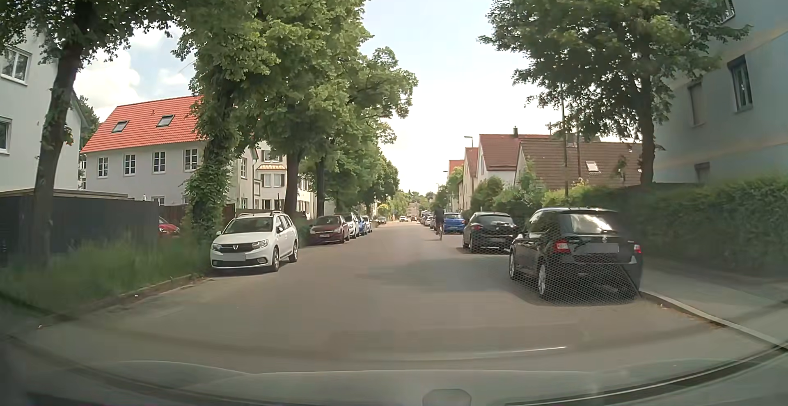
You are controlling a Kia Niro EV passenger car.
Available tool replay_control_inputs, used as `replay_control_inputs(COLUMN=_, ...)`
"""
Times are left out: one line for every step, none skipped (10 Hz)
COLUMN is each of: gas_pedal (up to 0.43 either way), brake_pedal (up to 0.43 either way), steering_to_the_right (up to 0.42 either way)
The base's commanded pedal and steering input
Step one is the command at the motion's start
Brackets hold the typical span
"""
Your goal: Follow the waypoints while adhering to traffic rules and regulations
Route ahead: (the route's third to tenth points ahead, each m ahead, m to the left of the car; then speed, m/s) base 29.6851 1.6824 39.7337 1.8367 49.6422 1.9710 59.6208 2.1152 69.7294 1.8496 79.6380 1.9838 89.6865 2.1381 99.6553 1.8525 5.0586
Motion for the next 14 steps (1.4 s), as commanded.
replay_control_inputs(gas_pedal=0.098, brake_pedal=0.000, steering_to_the_right=-0.003)
replay_control_inputs(gas_pedal=0.110, brake_pedal=0.000, steering_to_the_right=-0.003)
replay_control_inputs(gas_pedal=0.130, brake_pedal=0.000, steering_to_the_right=-0.003)
replay_control_inputs(gas_pedal=0.138, brake_pedal=0.000, steering_to_the_right=-0.003)
replay_control_inputs(gas_pedal=0.138, brake_pedal=0.000, steering_to_the_right=-0.003)
replay_control_inputs(gas_pedal=0.138, brake_pedal=0.000, steering_to_the_right=-0.002)
replay_control_inputs(gas_pedal=0.138, brake_pedal=0.000, steering_to_the_right=-0.001)
replay_control_inputs(gas_pedal=0.138, brake_pedal=0.000, steering_to_the_right=-0.001)
replay_control_inputs(gas_pedal=0.138, brake_pedal=0.000, steering_to_the_right=-0.001)
replay_control_inputs(gas_pedal=0.130, brake_pedal=0.000, steering_to_the_right=-0.002)
replay_control_inputs(gas_pedal=0.130, brake_pedal=0.000, steering_to_the_right=-0.002)
replay_control_inputs(gas_pedal=0.118, brake_pedal=0.000, steering_to_the_right=-0.002)
replay_control_inputs(gas_pedal=0.118, brake_pedal=0.000, steering_to_the_right=-0.001)
replay_control_inputs(gas_pedal=0.118, brake_pedal=0.000, steering_to_the_right=-0.001)
